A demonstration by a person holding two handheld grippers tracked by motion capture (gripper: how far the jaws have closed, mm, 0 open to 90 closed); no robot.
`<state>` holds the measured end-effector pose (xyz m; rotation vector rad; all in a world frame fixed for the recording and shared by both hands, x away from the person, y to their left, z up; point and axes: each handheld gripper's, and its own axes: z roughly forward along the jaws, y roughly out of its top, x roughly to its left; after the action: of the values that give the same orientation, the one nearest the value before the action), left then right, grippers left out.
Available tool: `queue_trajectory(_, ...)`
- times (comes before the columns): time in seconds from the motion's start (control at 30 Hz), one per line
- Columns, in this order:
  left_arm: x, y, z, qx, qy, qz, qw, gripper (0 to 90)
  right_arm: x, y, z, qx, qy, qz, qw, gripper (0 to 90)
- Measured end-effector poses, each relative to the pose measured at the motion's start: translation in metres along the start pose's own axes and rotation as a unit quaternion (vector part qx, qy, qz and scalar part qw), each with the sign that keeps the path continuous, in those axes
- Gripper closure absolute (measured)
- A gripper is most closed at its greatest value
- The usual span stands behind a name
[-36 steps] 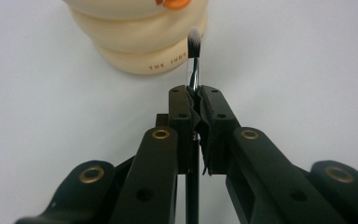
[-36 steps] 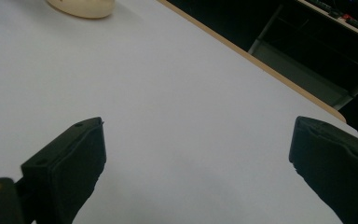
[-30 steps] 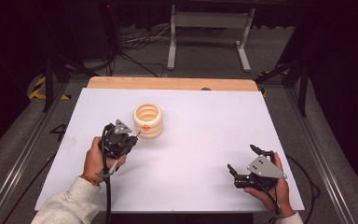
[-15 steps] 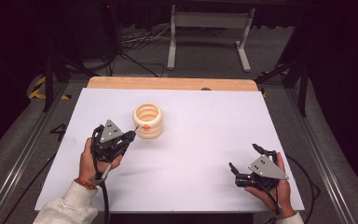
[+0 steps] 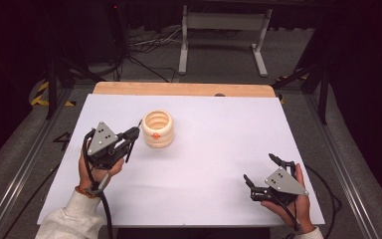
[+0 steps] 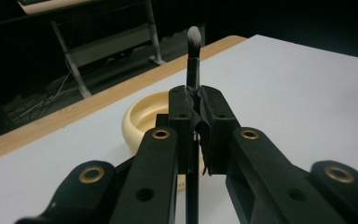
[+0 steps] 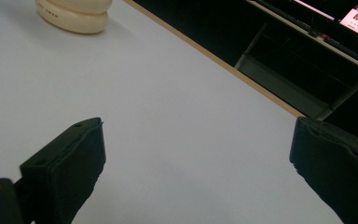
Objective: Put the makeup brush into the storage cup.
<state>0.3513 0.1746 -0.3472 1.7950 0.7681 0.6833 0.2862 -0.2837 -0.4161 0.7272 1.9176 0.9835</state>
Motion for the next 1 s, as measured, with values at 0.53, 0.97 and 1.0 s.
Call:
queue_trajectory(0.53, 0.010, 0.023, 0.003, -0.057, -0.010, -0.013, 0.9982, 84.3, -0.002, 0.001, -0.003, -0.012, -0.006, 0.009, 0.9999, 4.0)
queue_trajectory(0.97, 0.021, 0.038, 0.021, -0.096, -0.029, -0.028, 0.9946, 84.3, -0.003, 0.000, -0.003, -0.012, -0.006, 0.012, 0.9998, 4.0)
queue_trajectory(1.0, 0.023, 0.039, 0.023, -0.099, -0.034, -0.032, 0.9940, 84.3, -0.003, 0.000, -0.003, -0.013, -0.005, 0.014, 0.9998, 4.0)
